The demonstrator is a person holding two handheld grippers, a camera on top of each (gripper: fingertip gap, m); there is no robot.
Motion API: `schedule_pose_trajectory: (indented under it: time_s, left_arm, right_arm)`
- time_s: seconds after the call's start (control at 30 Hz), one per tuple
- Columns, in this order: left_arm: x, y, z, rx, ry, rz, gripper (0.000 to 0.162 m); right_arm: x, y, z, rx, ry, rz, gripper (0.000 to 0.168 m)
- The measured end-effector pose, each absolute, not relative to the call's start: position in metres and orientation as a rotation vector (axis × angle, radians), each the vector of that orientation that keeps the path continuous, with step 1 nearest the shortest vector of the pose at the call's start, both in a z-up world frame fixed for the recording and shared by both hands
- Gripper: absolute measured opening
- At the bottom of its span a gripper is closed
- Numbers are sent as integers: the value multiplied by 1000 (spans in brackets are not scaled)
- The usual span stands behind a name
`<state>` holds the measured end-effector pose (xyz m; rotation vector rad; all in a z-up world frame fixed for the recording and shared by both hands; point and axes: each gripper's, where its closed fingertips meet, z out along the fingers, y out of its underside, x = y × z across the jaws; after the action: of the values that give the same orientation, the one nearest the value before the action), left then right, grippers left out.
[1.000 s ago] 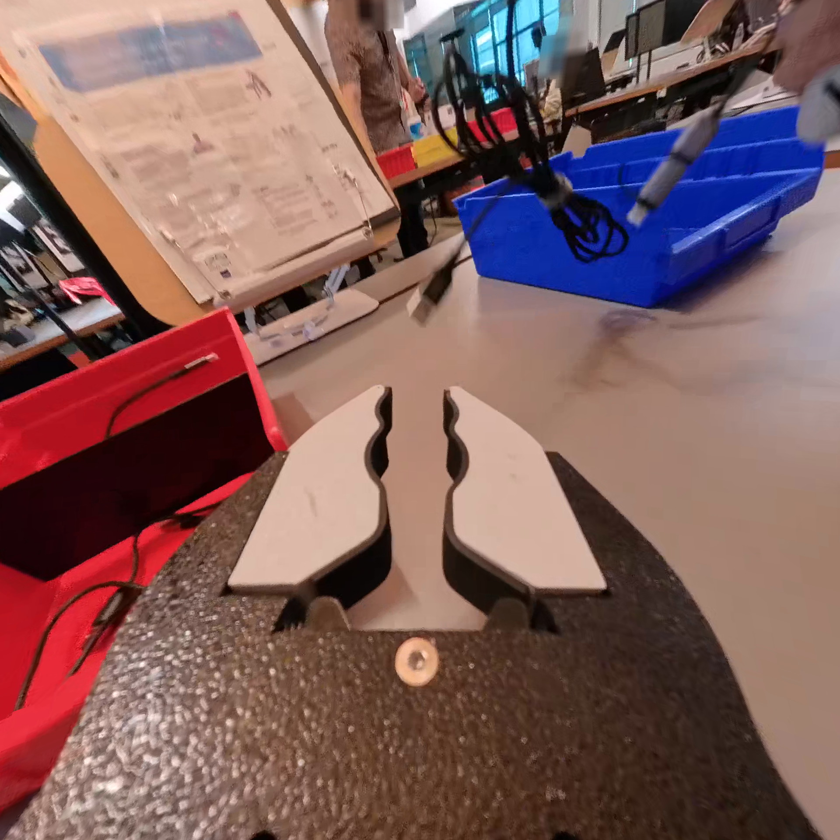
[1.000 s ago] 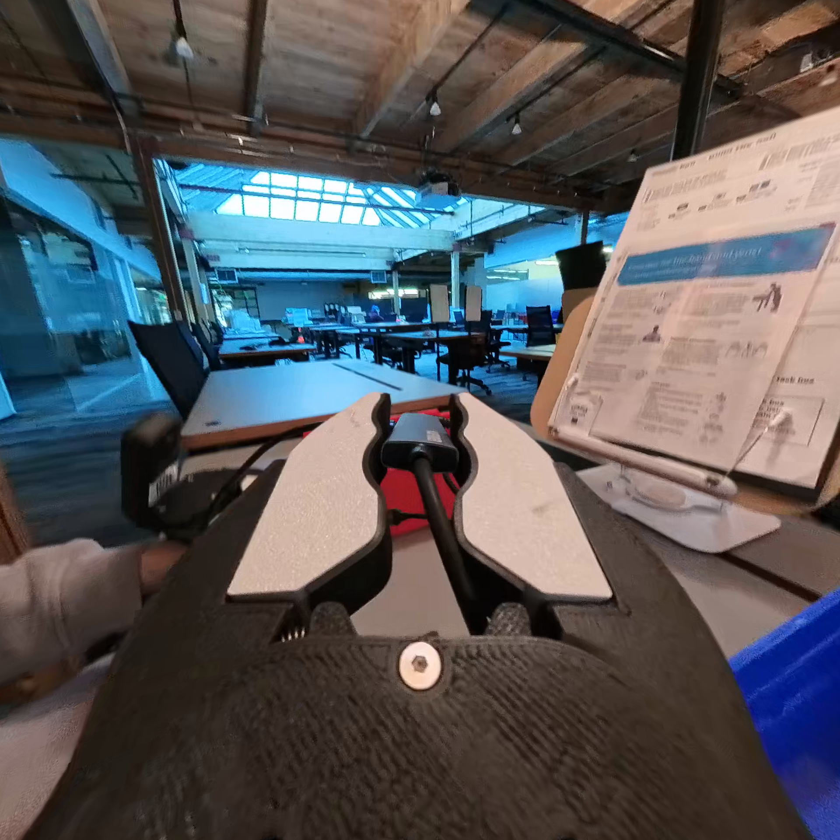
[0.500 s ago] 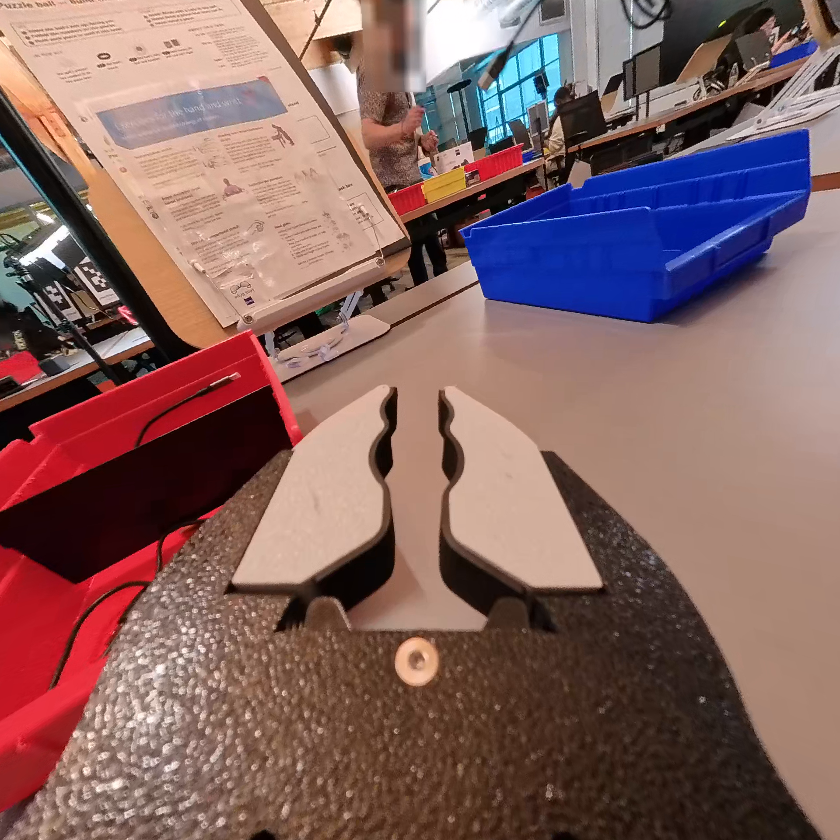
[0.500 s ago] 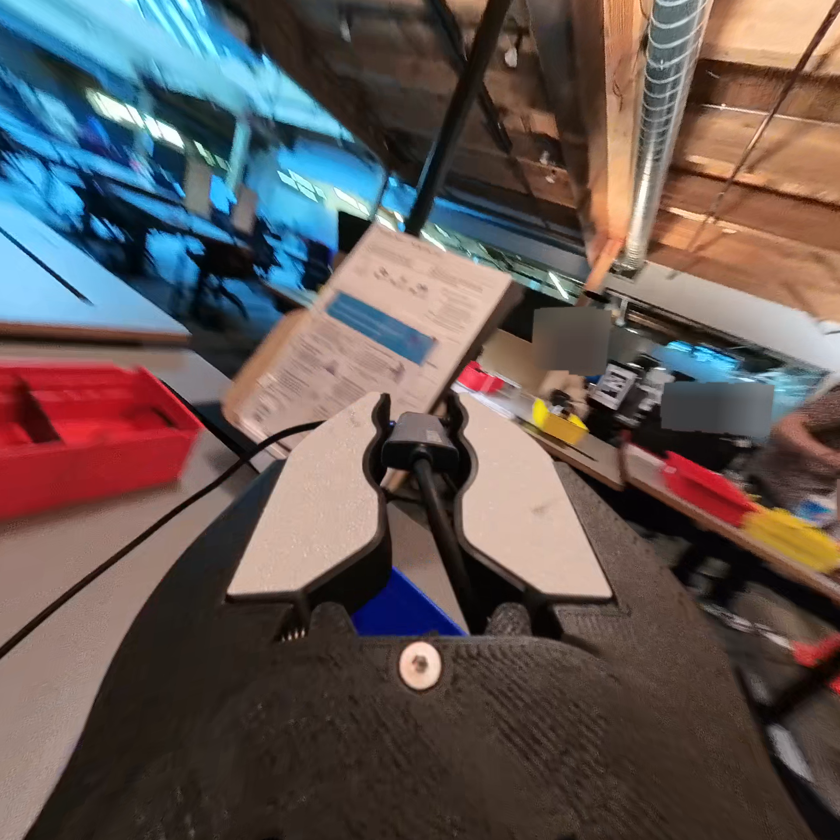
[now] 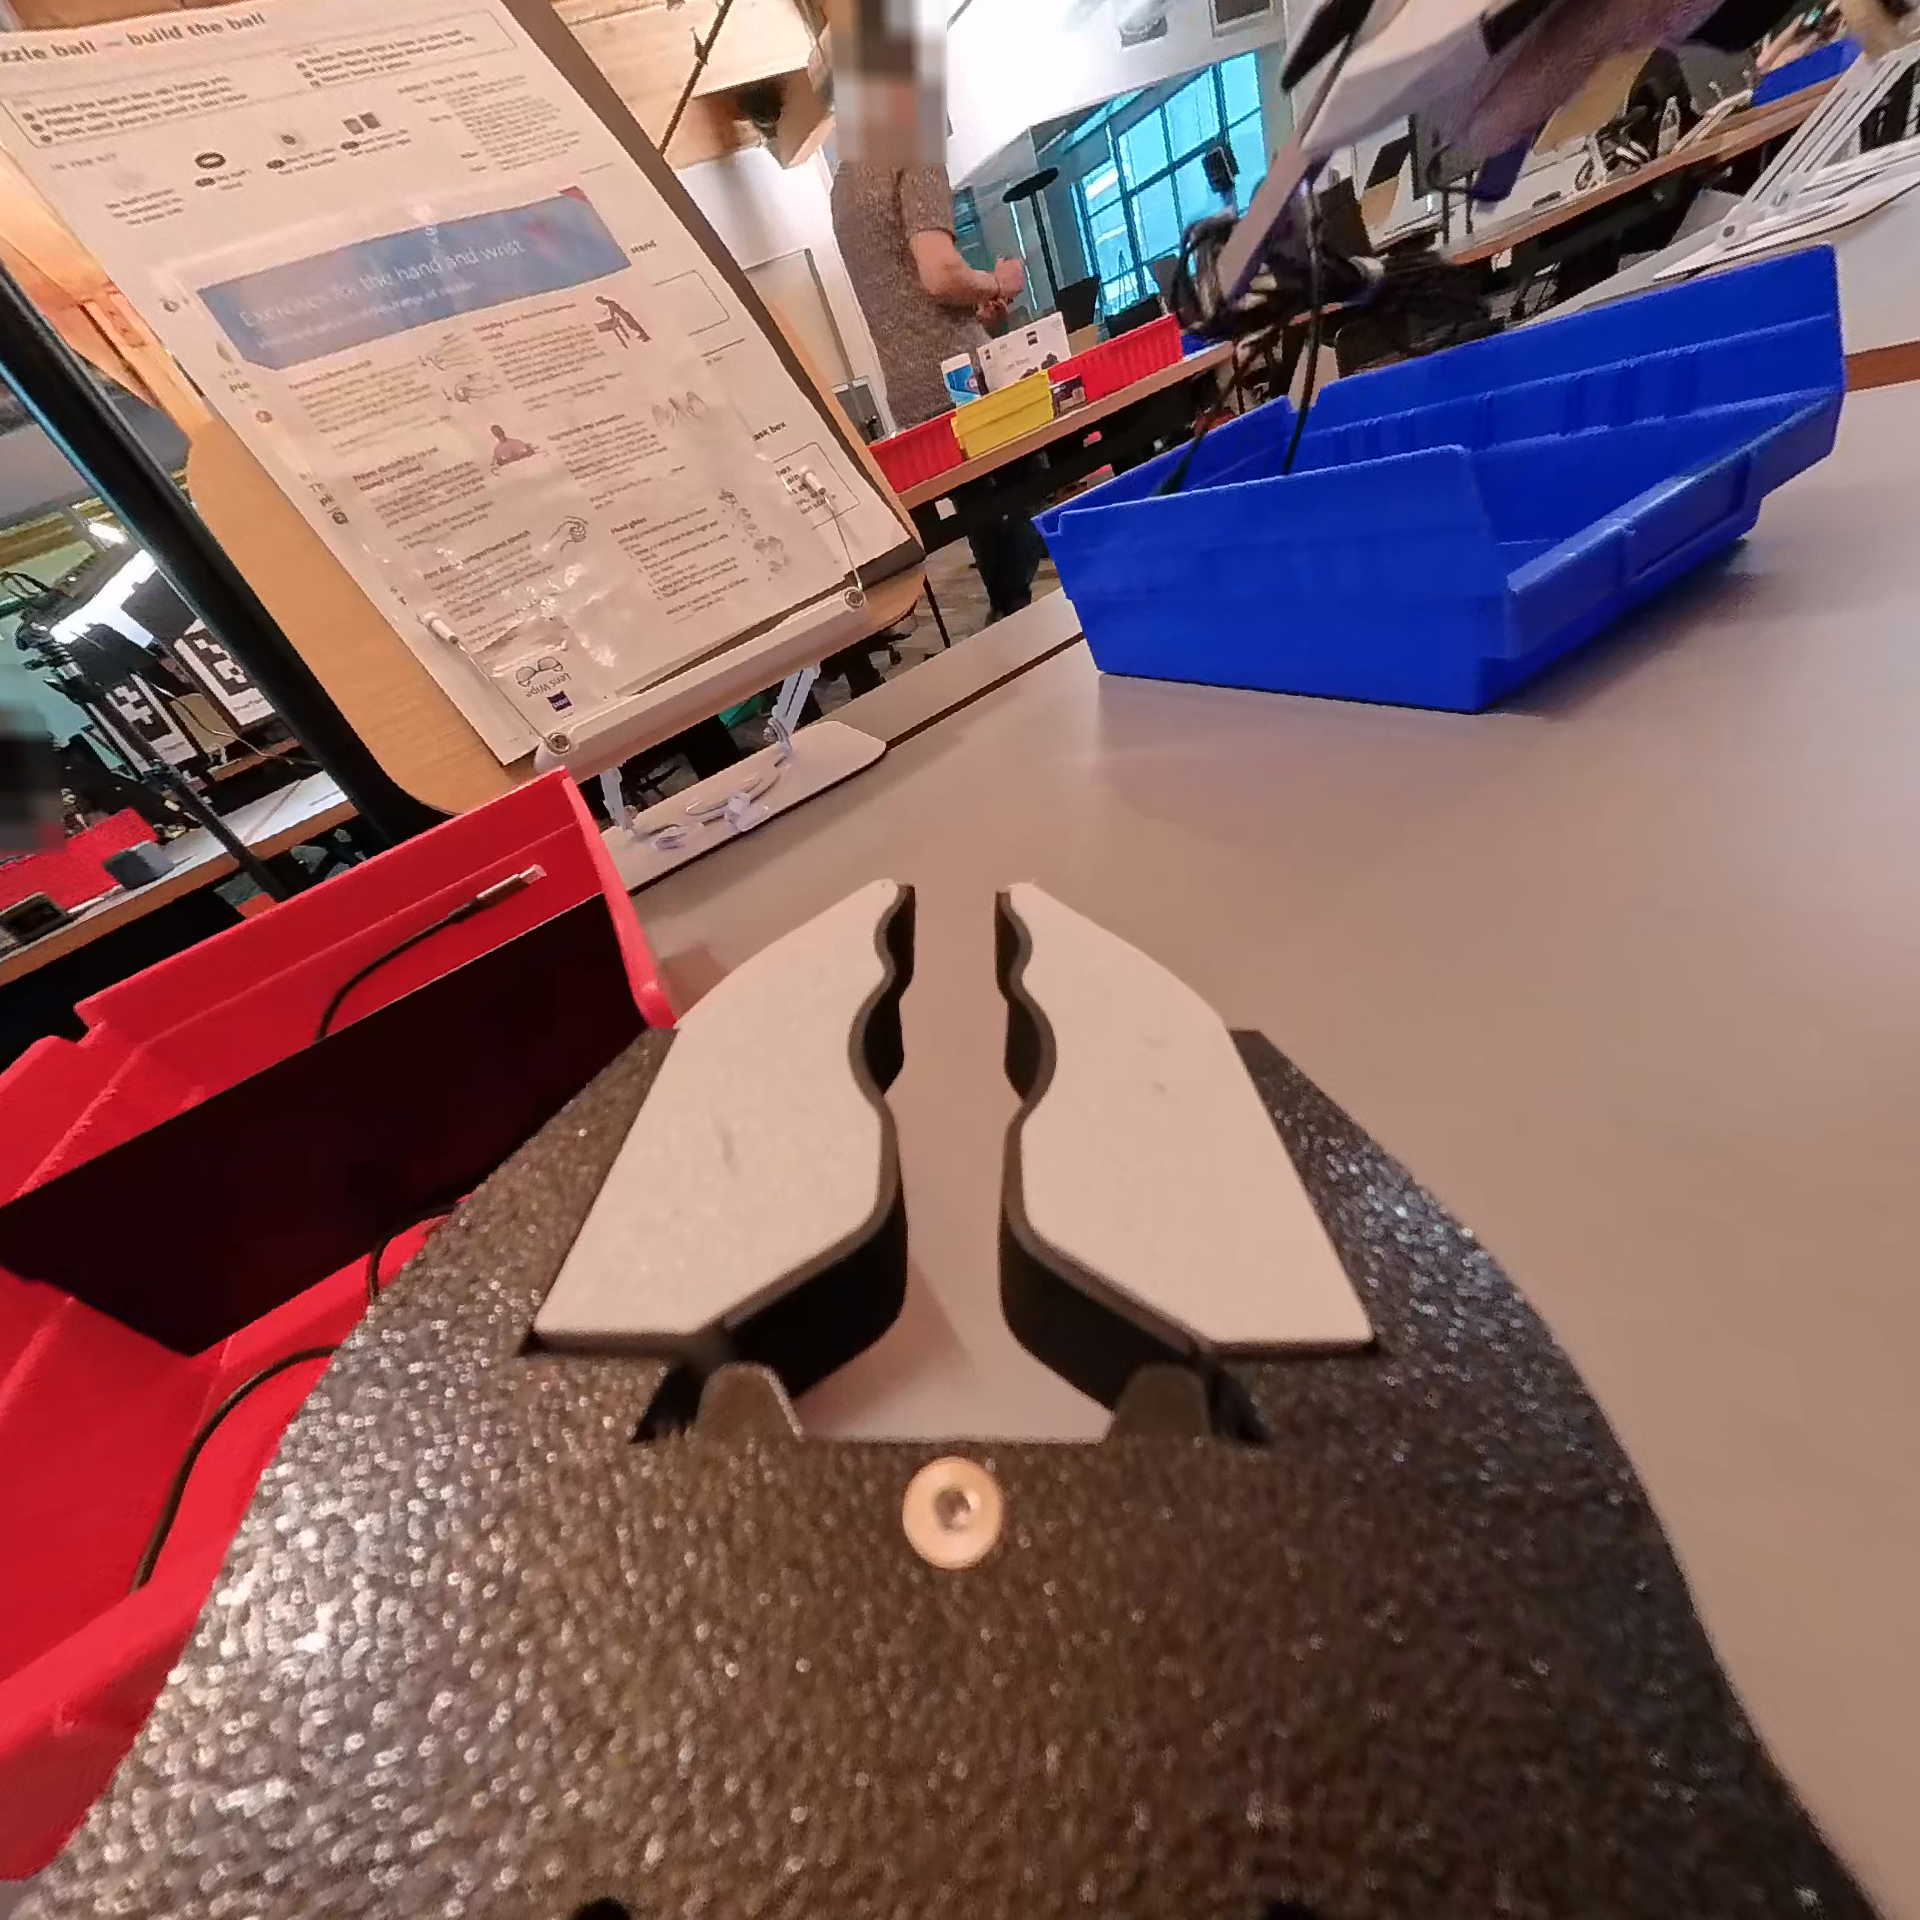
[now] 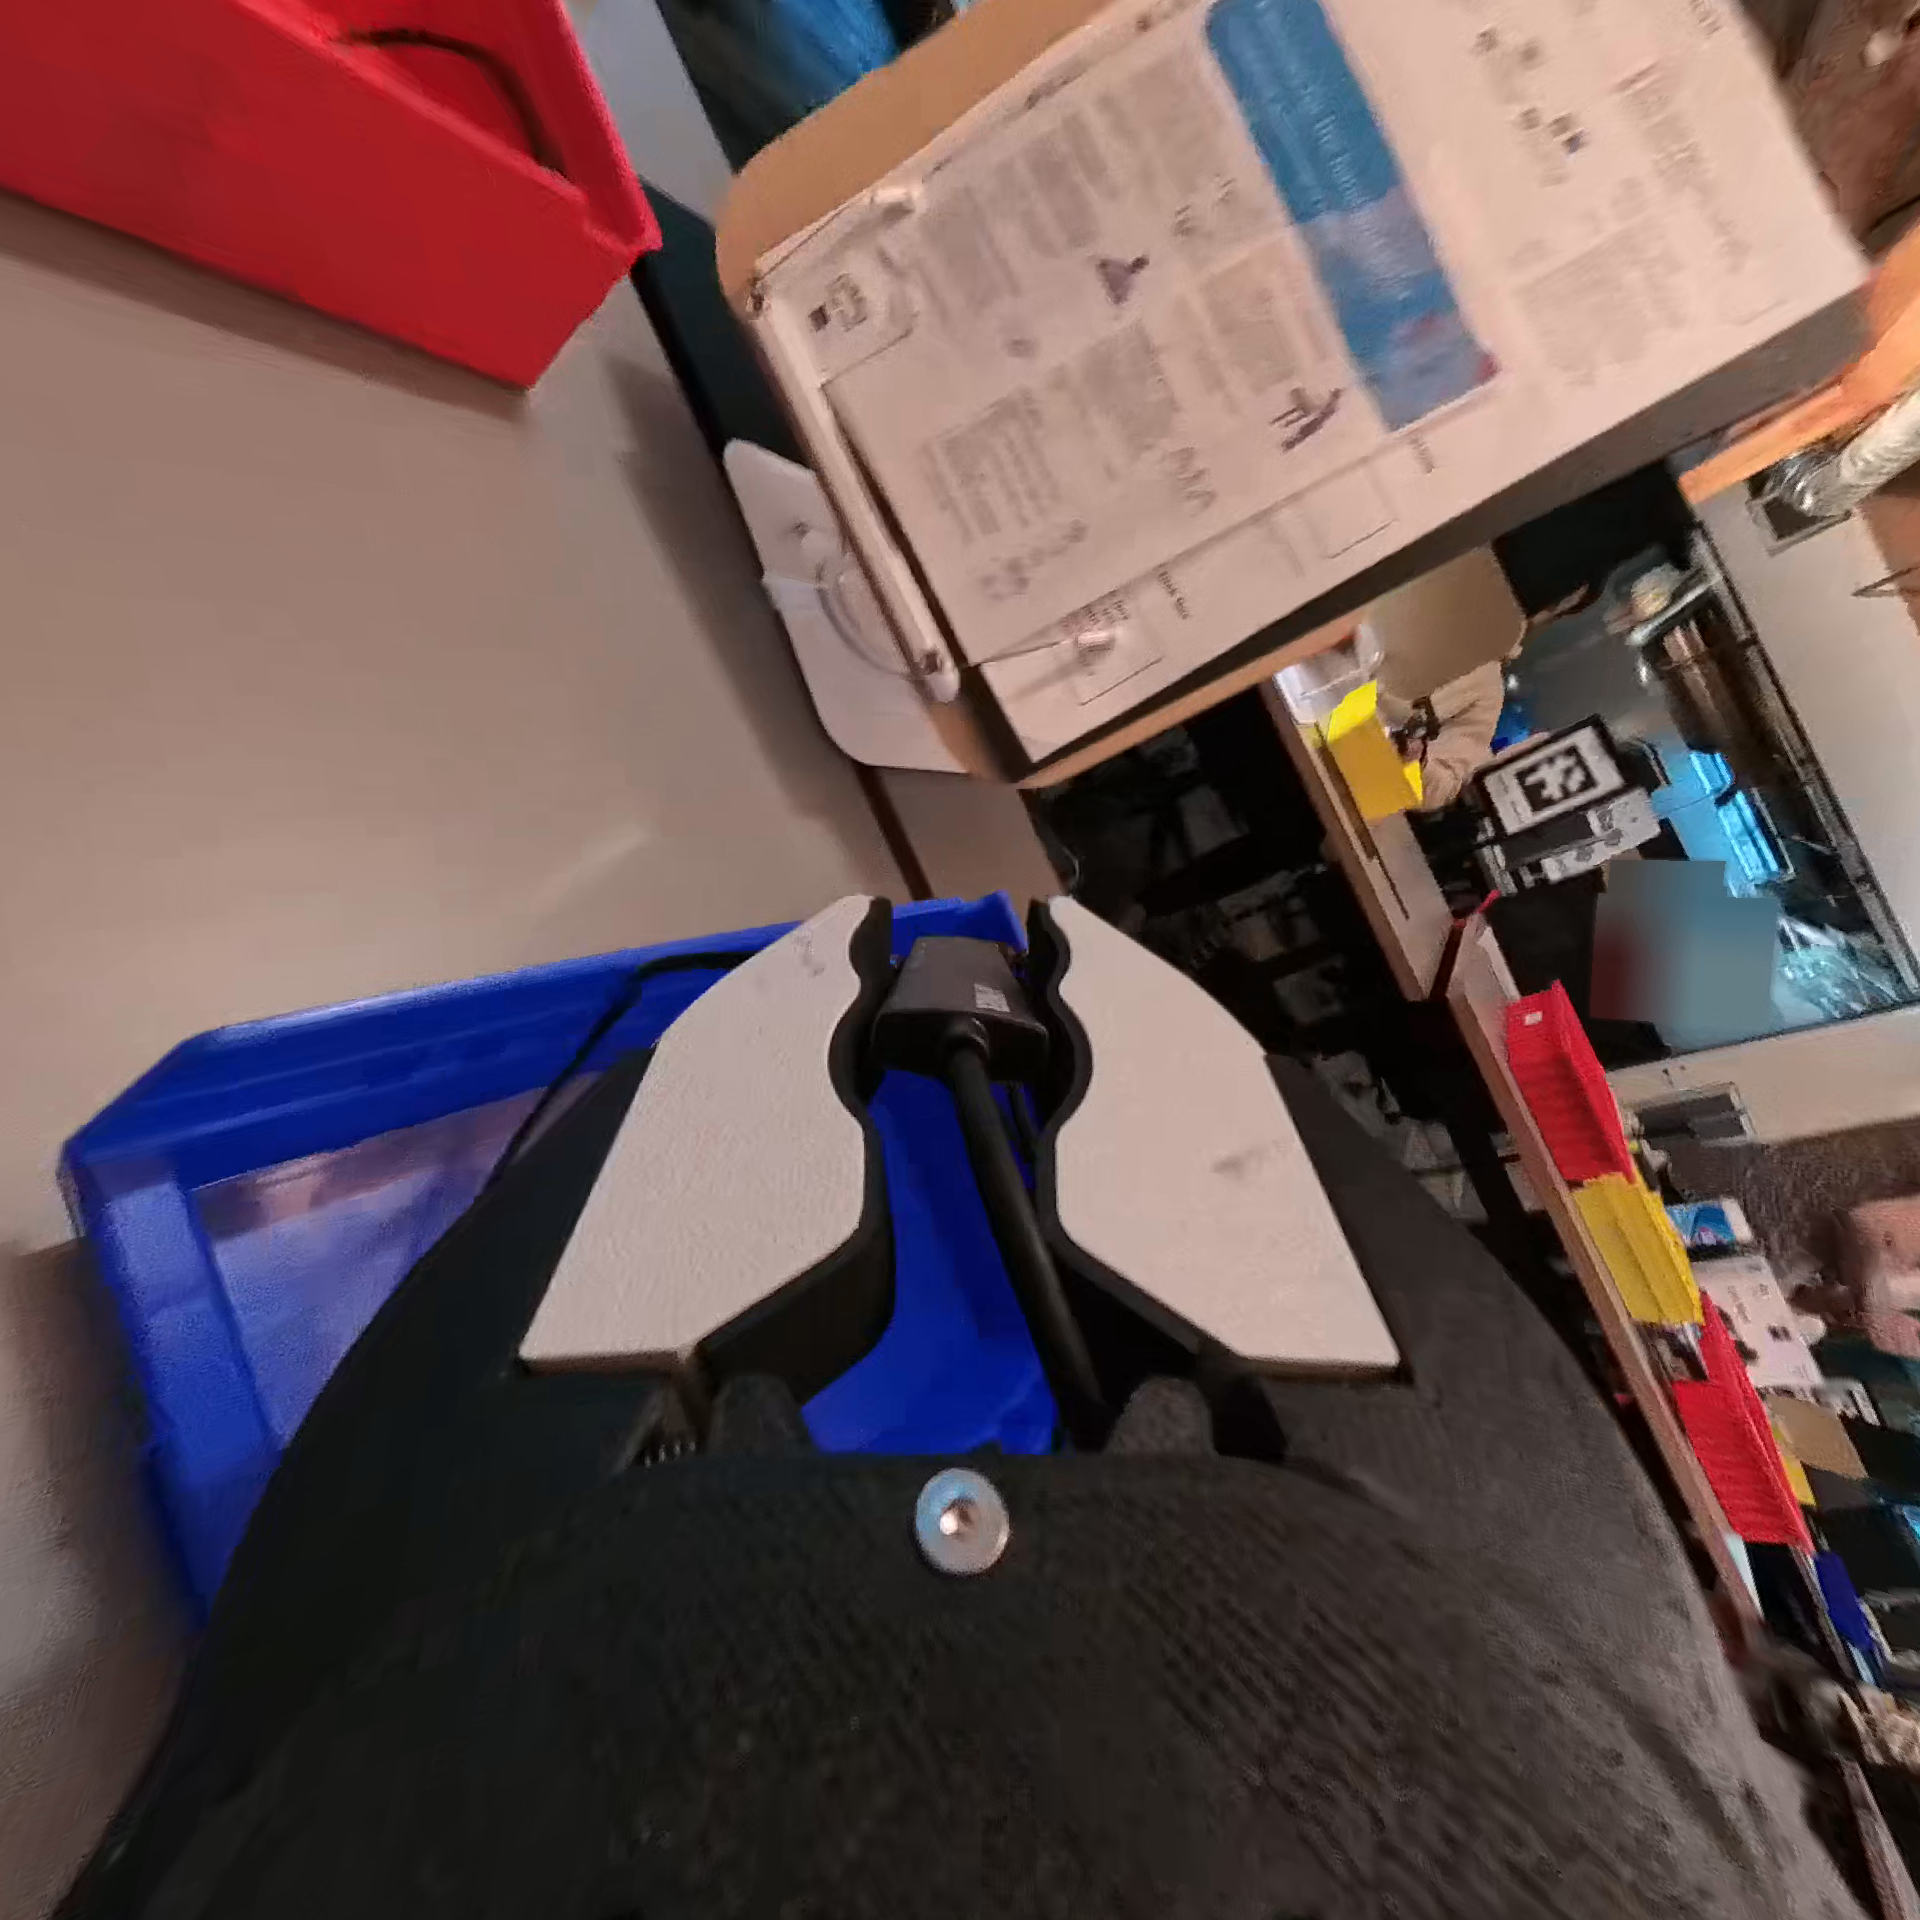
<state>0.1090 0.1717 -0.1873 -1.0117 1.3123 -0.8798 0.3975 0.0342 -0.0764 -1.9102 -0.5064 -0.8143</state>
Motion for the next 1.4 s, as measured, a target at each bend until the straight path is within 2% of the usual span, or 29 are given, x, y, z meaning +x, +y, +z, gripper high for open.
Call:
schedule_pose_trajectory:
  time_s: [0.17, 0.37, 0.67, 0.77, 0.87, 1.1, 1.27, 1.4]
  left_arm:
    - [111, 169, -190, -1003, 1339, -865, 14]
    - [111, 166, -191, -988, 1357, -856, 14]
    - [112, 163, -194, -970, 1380, -831, 13]
    - [113, 162, -196, -968, 1391, -819, 13]
    - [115, 161, -198, -963, 1406, -797, 13]
    - [114, 158, -198, -935, 1413, -781, 11]
    - [115, 157, -201, -938, 1430, -764, 11]
    - [116, 154, -202, -920, 1446, -745, 11]
  right_arm:
    - [413, 39, -127, -2062, -179, -781, 26]
    - [426, 36, -145, -1958, 184, -643, 26]
    - [434, -3, -220, -2243, 217, -649, 28]
    - [434, -15, -234, -2353, 110, -826, 25]
    - [439, -24, -248, -2468, 41, -1016, 12]
    - [431, 1, -198, -2259, -69, -1092, 13]
    - [414, 17, -127, -1903, -17, -1033, 11]
    - [405, 23, -91, -1853, -39, -963, 11]
